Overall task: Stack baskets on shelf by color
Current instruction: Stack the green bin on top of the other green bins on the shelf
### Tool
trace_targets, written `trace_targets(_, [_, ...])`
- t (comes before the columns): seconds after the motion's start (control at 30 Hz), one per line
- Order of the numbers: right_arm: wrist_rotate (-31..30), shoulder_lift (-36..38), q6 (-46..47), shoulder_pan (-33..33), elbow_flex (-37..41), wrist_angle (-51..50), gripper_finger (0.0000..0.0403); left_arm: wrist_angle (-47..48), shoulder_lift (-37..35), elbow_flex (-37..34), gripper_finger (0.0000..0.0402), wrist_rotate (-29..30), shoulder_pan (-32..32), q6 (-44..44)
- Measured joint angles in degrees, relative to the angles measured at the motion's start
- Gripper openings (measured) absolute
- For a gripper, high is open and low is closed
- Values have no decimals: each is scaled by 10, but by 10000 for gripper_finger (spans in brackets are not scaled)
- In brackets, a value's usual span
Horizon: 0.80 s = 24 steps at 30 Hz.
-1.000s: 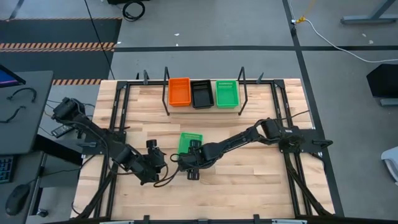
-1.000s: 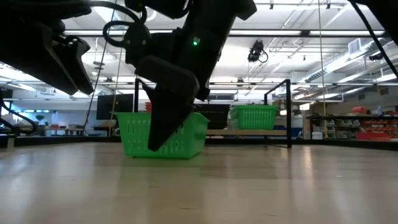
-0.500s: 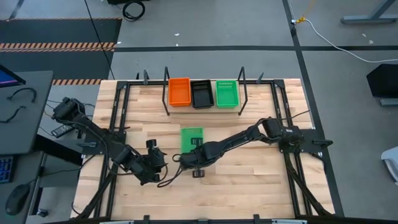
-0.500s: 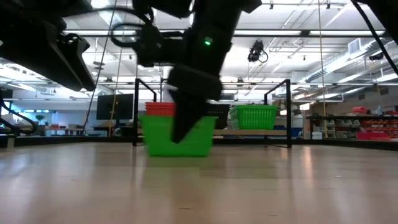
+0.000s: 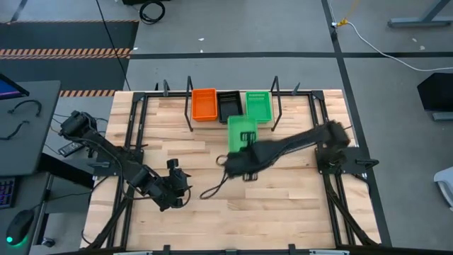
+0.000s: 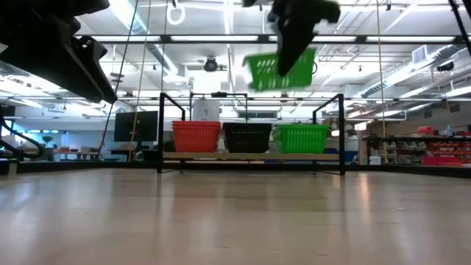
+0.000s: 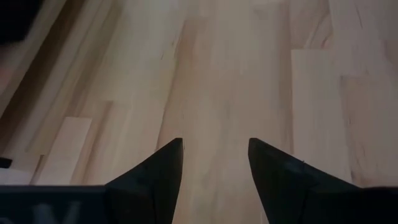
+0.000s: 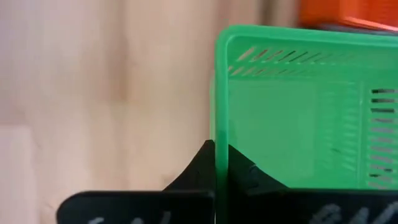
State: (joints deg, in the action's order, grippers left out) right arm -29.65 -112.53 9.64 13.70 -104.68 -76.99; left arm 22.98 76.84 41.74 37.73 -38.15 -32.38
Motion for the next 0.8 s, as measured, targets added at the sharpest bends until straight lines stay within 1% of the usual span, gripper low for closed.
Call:
trace_targets(0.13, [-3, 63, -27, -46, 0, -31, 2, -9, 0, 0, 189, 7, 0, 0])
trace_targets(0.2, [17, 90, -58, -77, 0, -44, 2, -18, 0, 0, 189, 9, 0, 1])
trace_targets(0.3, [63, 114, -135, -131, 1, -58, 2, -22, 0, 0, 188, 11, 0, 1])
trace_targets(0.5, [129, 124, -214, -231, 4, -54, 2, -22, 0, 0, 185, 11, 0, 1])
trace_targets(0.6, [158, 124, -252, -267, 36, -41, 2, -22, 0, 0, 183, 11, -1, 1])
trace_targets(0.7, [163, 123, -274, -292, 66, -18, 2, -23, 0, 0, 183, 10, -4, 1])
trace_targets(0.8, [169, 123, -298, -304, 88, 25, 2, -23, 0, 0, 181, 11, -6, 0])
